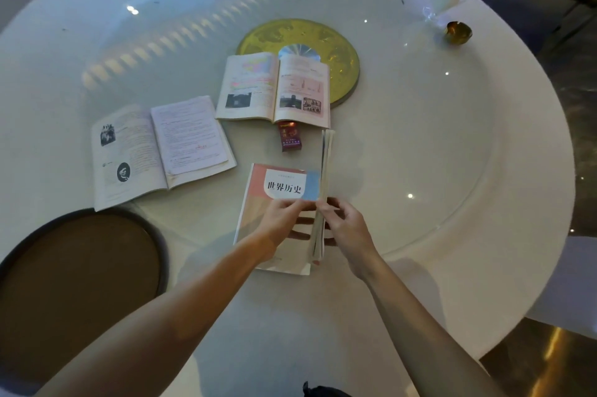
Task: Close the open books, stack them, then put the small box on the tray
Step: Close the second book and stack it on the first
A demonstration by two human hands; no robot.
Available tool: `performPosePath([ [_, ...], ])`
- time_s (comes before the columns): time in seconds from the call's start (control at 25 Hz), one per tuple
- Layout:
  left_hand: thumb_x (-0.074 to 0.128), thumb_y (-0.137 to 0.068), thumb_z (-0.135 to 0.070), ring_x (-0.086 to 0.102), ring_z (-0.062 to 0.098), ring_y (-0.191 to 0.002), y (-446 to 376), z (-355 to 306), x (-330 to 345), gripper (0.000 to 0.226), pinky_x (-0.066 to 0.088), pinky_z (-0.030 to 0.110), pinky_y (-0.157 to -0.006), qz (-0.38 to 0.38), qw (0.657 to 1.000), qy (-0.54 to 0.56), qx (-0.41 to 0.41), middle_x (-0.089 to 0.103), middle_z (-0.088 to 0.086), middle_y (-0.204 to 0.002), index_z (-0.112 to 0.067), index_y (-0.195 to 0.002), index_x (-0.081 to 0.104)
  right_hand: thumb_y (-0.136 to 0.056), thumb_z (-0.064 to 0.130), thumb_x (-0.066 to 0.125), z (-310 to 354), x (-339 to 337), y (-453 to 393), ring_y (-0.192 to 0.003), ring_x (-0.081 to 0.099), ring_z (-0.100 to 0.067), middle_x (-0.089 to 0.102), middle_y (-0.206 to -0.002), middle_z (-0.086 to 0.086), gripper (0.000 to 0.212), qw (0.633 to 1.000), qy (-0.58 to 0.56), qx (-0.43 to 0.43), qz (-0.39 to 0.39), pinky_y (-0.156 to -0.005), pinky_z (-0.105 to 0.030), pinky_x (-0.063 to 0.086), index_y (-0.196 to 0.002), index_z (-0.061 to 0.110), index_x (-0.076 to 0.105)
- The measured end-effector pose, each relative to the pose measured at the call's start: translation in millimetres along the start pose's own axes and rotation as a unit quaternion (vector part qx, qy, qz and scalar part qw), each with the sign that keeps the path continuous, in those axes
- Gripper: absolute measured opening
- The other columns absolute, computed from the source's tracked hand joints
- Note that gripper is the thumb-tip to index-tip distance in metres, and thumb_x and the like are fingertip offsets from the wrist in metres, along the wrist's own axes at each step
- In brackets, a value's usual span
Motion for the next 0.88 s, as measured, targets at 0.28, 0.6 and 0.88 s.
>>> performPosePath([
  [0.28, 0.058, -0.096, -0.007, 0.069, 0.019, -0.092, 3.1, 6.5, -19.8, 0.028, 0.057, 0.028, -0.075, -0.028, 0.998, -0.059, 0.000, 0.071, 0.004, -0.105, -0.009, -0.124, 0.064, -0.093, 0.017, 0.057, 23.9, -9.0, -17.4, -0.092, 0.072, -0.049, 0.075, -0.096, -0.029, 0.025, 0.986, 0.150, -0.038, -0.064, -0.078, -0.061, 0.062, -0.096, -0.004, 0.069],
  [0.6, 0.055, -0.101, -0.019, 0.065, 0.027, -0.079, 12.8, 30.1, -70.6, 0.025, 0.053, 0.035, -0.072, -0.025, 0.993, 0.053, -0.106, 0.068, 0.013, -0.093, -0.002, -0.116, 0.066, -0.096, 0.011, 0.056, 12.7, -5.5, -21.3, -0.080, 0.074, -0.028, 0.078, -0.092, -0.021, 0.025, 0.999, -0.049, 0.010, 0.005, -0.076, -0.044, 0.062, -0.101, -0.006, 0.074],
  [0.88, 0.073, -0.089, -0.011, 0.070, 0.026, -0.081, 13.6, 39.8, -110.7, 0.013, 0.060, 0.035, -0.065, -0.162, 0.984, 0.008, -0.069, 0.071, 0.020, -0.101, -0.004, -0.097, 0.067, -0.093, 0.013, 0.056, -20.9, 12.5, -38.5, -0.064, 0.073, -0.024, 0.070, -0.065, -0.004, 0.025, 0.994, 0.051, 0.092, -0.032, -0.063, -0.038, 0.061, -0.071, 0.011, 0.066],
])
Point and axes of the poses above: each hand's wrist, its own y-axis away from the middle knuckle, its own x-axis out of the palm, z = x × y, the point moved 1 cm from there along -y, towards the middle knuckle
